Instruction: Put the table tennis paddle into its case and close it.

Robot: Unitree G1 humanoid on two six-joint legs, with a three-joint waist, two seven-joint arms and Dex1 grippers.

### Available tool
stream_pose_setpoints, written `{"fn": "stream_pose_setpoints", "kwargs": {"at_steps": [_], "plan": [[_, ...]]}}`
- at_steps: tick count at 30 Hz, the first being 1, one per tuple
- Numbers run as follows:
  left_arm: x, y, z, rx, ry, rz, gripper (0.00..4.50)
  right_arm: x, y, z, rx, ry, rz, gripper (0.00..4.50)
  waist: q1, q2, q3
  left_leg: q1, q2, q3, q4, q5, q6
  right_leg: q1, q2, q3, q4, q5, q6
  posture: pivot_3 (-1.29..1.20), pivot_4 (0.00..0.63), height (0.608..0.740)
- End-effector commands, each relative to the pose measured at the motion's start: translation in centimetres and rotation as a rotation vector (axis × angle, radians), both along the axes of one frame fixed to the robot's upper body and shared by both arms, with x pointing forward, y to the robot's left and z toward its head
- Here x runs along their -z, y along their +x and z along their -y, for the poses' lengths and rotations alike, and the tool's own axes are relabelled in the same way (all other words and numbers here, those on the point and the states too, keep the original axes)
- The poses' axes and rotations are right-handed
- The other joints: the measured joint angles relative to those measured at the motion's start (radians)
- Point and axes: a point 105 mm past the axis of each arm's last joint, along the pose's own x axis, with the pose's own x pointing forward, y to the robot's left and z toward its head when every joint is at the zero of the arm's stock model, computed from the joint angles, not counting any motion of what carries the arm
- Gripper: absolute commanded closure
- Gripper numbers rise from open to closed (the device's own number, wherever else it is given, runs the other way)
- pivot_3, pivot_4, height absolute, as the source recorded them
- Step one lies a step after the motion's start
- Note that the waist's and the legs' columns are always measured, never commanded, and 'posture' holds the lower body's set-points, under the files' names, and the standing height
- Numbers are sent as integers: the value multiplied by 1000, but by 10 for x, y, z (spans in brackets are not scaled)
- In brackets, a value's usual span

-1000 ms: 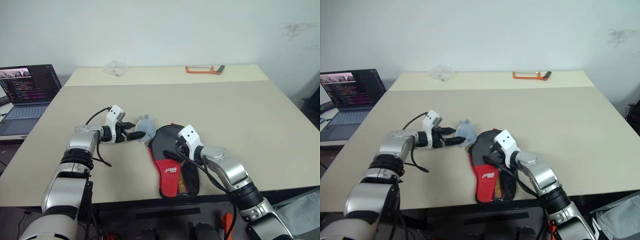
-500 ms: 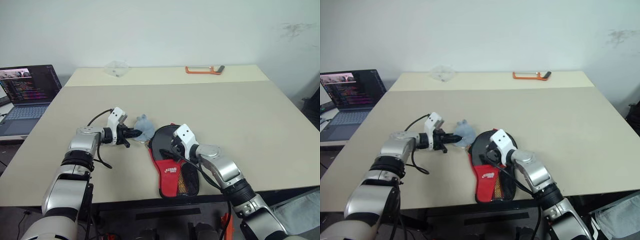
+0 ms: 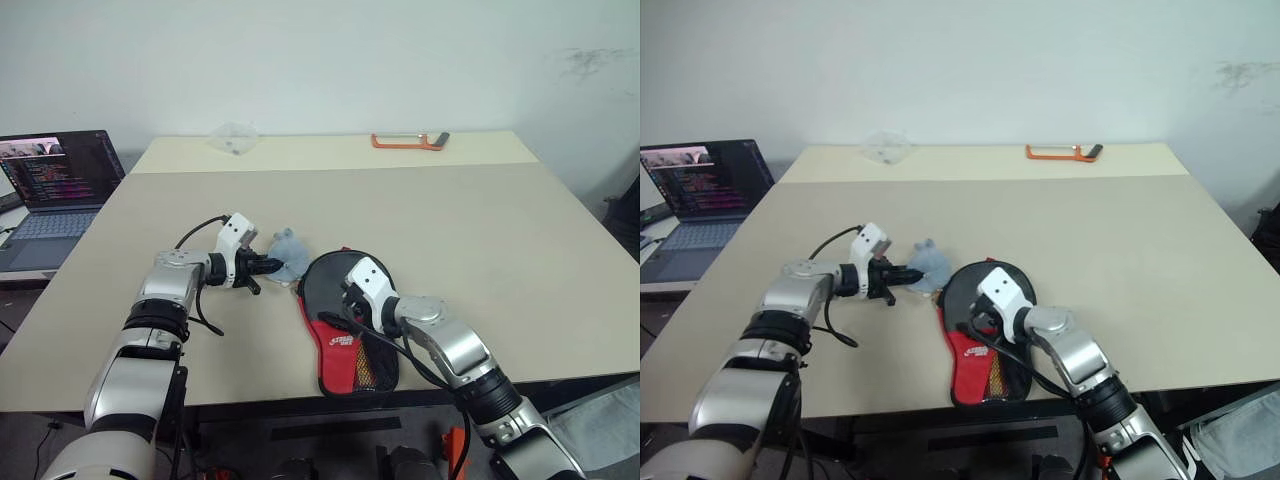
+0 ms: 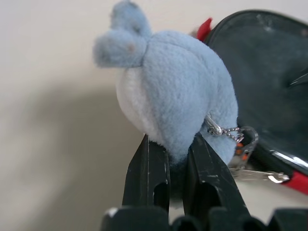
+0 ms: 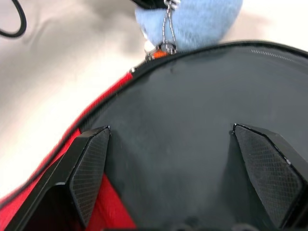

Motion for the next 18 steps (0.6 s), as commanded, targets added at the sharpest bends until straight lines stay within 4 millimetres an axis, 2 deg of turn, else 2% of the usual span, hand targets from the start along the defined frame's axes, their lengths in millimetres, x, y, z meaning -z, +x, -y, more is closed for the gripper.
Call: {"fn": "stream_pose_setpoints", "kwargs": {"at_steps": [1, 7, 10, 13, 18], "plan": [[-12, 16, -11, -87, 113, 85, 4450, 27, -7, 4, 11, -62, -97, 0, 0, 0, 0, 1, 0, 0, 0, 0, 0, 1, 0, 0, 0, 0, 0, 0, 150, 740], [-26, 35, -2, -100, 291, 206, 4452, 36, -11, -2, -10, -87, -126, 0, -2, 0, 0, 15, 1, 0, -3, 0, 0, 15, 2, 0, -2, 0, 0, 0, 150, 740], [-40, 47, 12, -91, 418, 302, 4454, 43, -12, -3, -18, -99, -147, 0, -2, -1, -1, 15, 1, 0, -2, 0, 0, 15, 3, 0, -1, 0, 0, 0, 150, 740], [-55, 56, 26, -99, 475, 383, 4455, 48, -13, -3, -21, -107, -165, 0, -2, -1, -1, 15, 1, 0, -2, 0, 0, 15, 3, 0, -1, 0, 0, 0, 150, 740], [-76, 66, 64, -36, 655, 583, 4456, 62, -20, -4, -39, -136, -206, 0, -4, -1, -1, 15, 1, 0, -3, 0, 0, 14, 3, 0, -1, 0, 0, 0, 150, 740]]}}
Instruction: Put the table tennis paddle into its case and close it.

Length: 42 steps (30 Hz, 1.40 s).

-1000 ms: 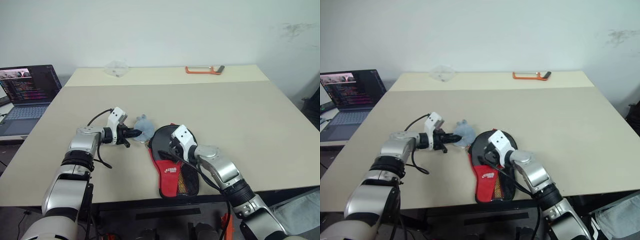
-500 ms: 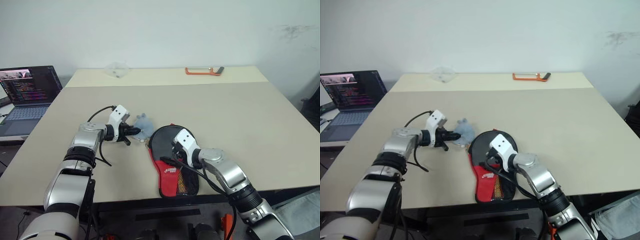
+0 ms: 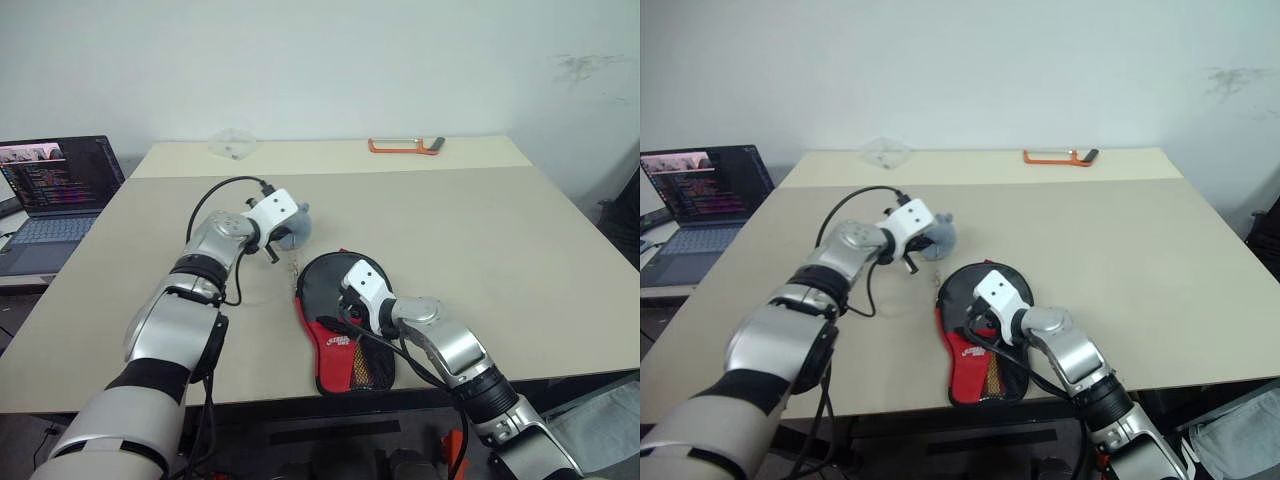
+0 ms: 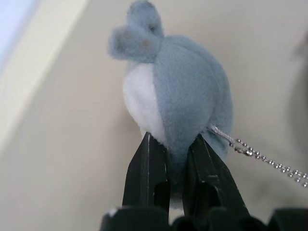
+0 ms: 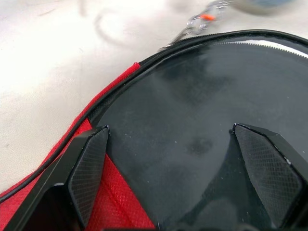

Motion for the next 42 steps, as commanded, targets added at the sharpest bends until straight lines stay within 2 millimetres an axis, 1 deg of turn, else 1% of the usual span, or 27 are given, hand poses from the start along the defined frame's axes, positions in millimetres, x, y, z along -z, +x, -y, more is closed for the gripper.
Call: {"fn": "stream_pose_setpoints", "kwargs": {"at_steps": [1, 3, 7, 11, 13, 15, 16, 19, 21, 23, 25, 28, 33, 35, 39, 40, 42], "plan": [[-38, 9, 28, 75, 145, 201, 4456, 53, -20, 4, -17, -105, -185, 0, 0, 0, 0, 0, 0, 0, 0, 0, 0, 0, 0, 0, 0, 0, 0, 0, 150, 740], [-42, 10, 40, 108, 201, 248, 4456, 56, -22, 4, -17, -109, -197, 0, -1, 0, 0, 0, 0, 0, 0, 0, 0, 0, 0, 0, 0, 0, 0, 0, 150, 740], [-50, 9, 74, 199, 316, 355, 4461, 65, -29, 5, -26, -123, -226, 0, -2, 0, 0, 0, 0, 0, 0, 0, 0, 0, 0, 0, 0, 0, 0, 0, 150, 740], [-55, -1, 124, 345, 397, 475, 4461, 73, -37, 7, -32, -143, -251, 0, 3, -1, -1, 0, 0, 0, -1, 0, 0, 0, 0, 0, -1, 0, 1, 0, 150, 740], [-55, -7, 145, 417, 424, 518, 4462, 75, -39, 9, -34, -149, -257, 0, 5, -1, -1, 0, 0, 0, 0, 0, 0, 1, 0, 0, -2, 0, 1, 0, 150, 740], [-55, -13, 158, 468, 446, 549, 4462, 76, -41, 9, -34, -150, -259, 0, 5, -1, -1, 0, 0, 0, -1, 0, 0, 1, 0, 0, -2, -1, 2, 0, 150, 740], [-55, -17, 169, 502, 437, 563, 4462, 76, -41, 9, -33, -151, -261, 0, 5, -1, -2, 0, 0, 0, -1, 0, 0, 1, 0, 0, -2, -3, 4, 0, 150, 740], [-54, -29, 194, 583, 400, 581, 4462, 77, -43, 9, -35, -152, -264, 0, 8, 0, -2, 0, 0, 0, -1, 0, 0, 1, 0, 0, -2, -3, 5, 0, 150, 740], [-49, -37, 207, 644, 407, 585, 4462, 77, -44, 9, -35, -152, -264, 0, 10, 1, -3, 0, 0, 0, -1, 0, 0, 1, 0, 0, -3, -3, 5, 0, 150, 740], [-44, -46, 218, 695, 376, 565, 4462, 76, -43, 9, -34, -151, -262, 0, 10, 1, -3, 0, 0, 0, -1, 0, 0, 1, 0, 0, -4, -3, 5, 0, 150, 740], [-37, -53, 226, 744, 357, 539, 4462, 75, -41, 8, -30, -149, -257, 0, 10, 2, -4, 0, 0, 0, -2, 0, 0, 1, 0, 0, -4, -3, 5, 0, 150, 740], [-26, -63, 232, 803, 310, 465, 4462, 75, -38, 7, -27, -147, -253, 0, 10, 4, -5, 0, 0, 1, -2, 0, 0, 1, 0, 0, -4, -3, 5, 0, 150, 740], [-15, -74, 238, 854, 213, 361, 4462, 74, -34, 6, -20, -143, -244, 0, 8, 8, -8, 0, 0, 1, -2, 0, 0, 1, 0, 0, -4, -3, 6, 0, 150, 740], [-11, -77, 238, 876, 201, 330, 4462, 74, -33, 6, -18, -142, -242, 0, 8, 9, -9, 0, 0, 1, -2, 0, 0, 1, 0, 0, -4, -3, 6, 0, 150, 740], [10, -80, 229, 880, 162, 177, 4462, 72, -30, 5, -12, -140, -232, 0, 5, 10, -10, 1, 0, 1, -2, 0, 0, 2, 1, 0, -3, -3, 6, 0, 150, 740], [13, -81, 227, 887, 160, 153, 3733, 71, -29, 5, -11, -139, -229, 0, 3, 10, -11, 1, 0, 1, -2, 0, 0, 2, 1, 0, -3, -3, 6, 0, 150, 740], [17, -81, 224, 884, 146, 124, 3125, 70, -27, 5, -9, -138, -223, 0, -1, 10, -11, 1, 0, 1, -2, 0, 0, 2, 1, 0, -3, -3, 6, 0, 150, 740]]}}
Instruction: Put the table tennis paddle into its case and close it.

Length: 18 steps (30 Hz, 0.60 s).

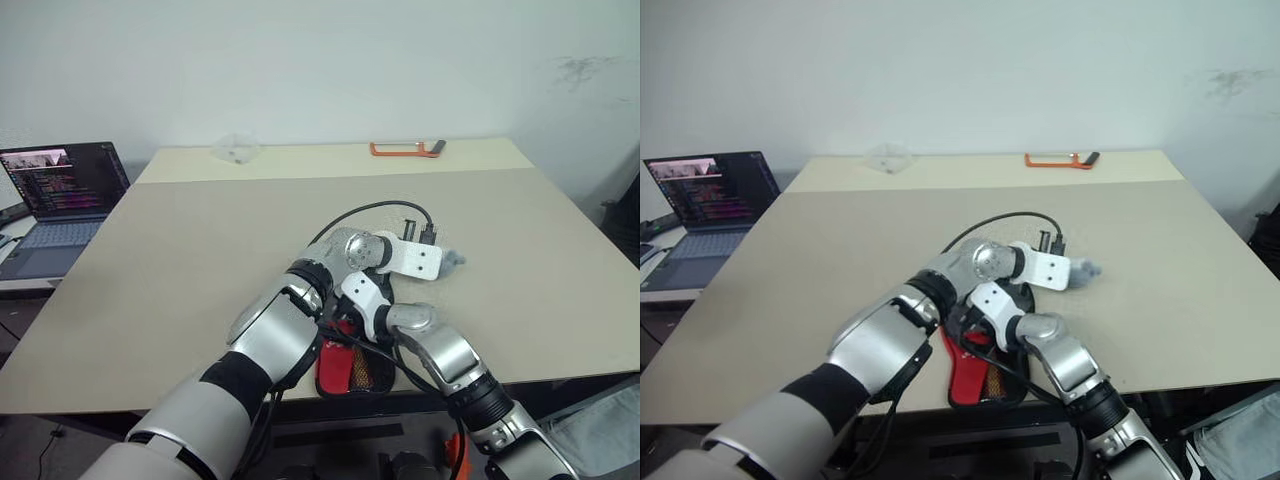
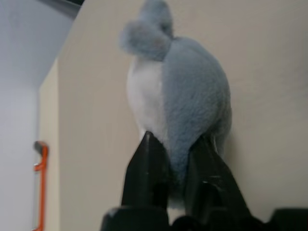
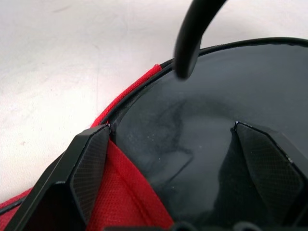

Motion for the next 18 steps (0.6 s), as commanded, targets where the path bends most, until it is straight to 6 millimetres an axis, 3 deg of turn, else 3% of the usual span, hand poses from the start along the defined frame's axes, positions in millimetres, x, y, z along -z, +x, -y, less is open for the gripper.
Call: {"fn": "stream_pose_setpoints", "kwargs": {"at_steps": [1, 7, 9, 18], "plan": [[-2, -6, 4, 30, -40, -45, 2713, 61, -17, 12, 16, -126, -222, 0, -5, 0, -1, 0, 0, 0, 0, 0, 0, 0, 0, 0, 0, 0, 0, 0, 150, 740], [-16, -2, -4, 17, -145, -87, 539, 57, -5, 15, 49, -114, -198, 0, -17, 0, -2, 0, 1, 0, 0, 0, 0, 0, 1, 0, 0, 0, 0, 0, 150, 740], [-23, 2, -11, 8, -169, -79, 28, 56, -1, 14, 58, -107, -192, 0, -19, 0, -2, 1, 1, 0, 0, 0, 0, -1, 1, 1, 1, 0, 0, 0, 150, 740], [-42, 15, -42, -64, -304, -203, 28, 52, 6, 11, 68, -91, -178, 0, -17, 1, -2, 1, 1, -1, 0, 0, 0, -1, 3, 1, 2, 1, -1, 0, 150, 740]]}}
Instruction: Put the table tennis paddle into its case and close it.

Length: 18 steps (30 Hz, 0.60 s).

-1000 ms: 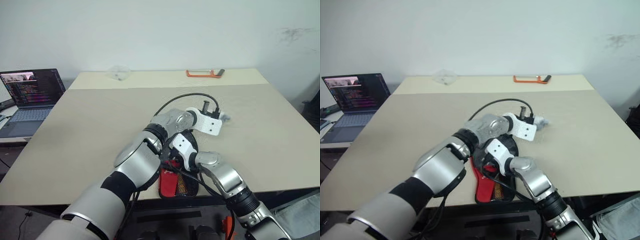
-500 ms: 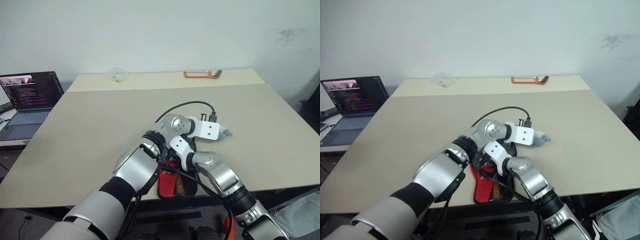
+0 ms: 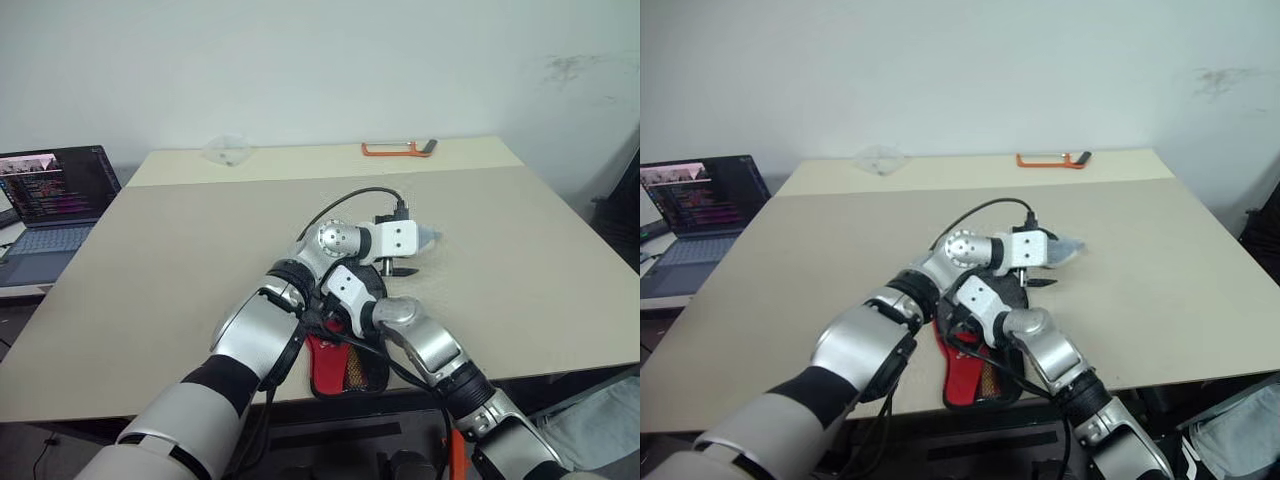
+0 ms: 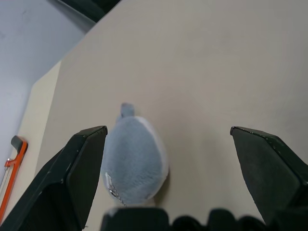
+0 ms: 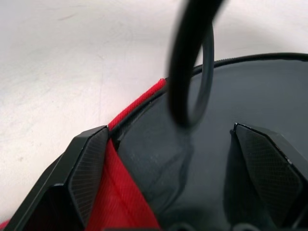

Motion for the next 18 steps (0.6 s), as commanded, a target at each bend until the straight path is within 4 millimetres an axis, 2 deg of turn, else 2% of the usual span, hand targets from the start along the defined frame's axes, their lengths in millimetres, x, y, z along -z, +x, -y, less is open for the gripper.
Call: {"fn": "stream_pose_setpoints", "kwargs": {"at_steps": [1, 6, 11, 15, 18], "plan": [[-23, 10, -16, -50, -109, -41, 28, 51, -3, 28, 103, -106, -178, 0, 2, 0, 0, 0, 0, 0, 0, 0, 0, 0, 0, 0, 0, 0, 0, 0, 150, 740], [-48, 29, -47, -194, -252, -74, 28, 40, -1, 29, 127, -67, -162, 0, 4, 0, 0, 0, 0, -2, 1, 0, 0, 0, 0, -1, 0, 0, 0, 0, 150, 740], [-71, 48, -89, -361, -397, -80, 28, 4, -3, 27, 132, 37, -114, 0, 8, -1, 1, -2, 0, -3, 1, 0, 0, -1, -1, -1, 0, 2, -3, 0, 150, 740], [-72, 52, -119, -431, -506, -168, 28, -47, -19, 28, 70, 113, -12, 0, 12, -2, 4, -5, 0, -4, 0, 0, 0, -2, -2, -2, -3, 2, -4, 0, 150, 740], [-65, 44, -126, -365, -553, -258, 28, -83, -28, 38, 59, 149, 61, 0, 12, -2, 6, -14, -1, -5, 1, 0, 0, -10, -2, -2, -4, 2, -4, 0, 150, 740]]}}
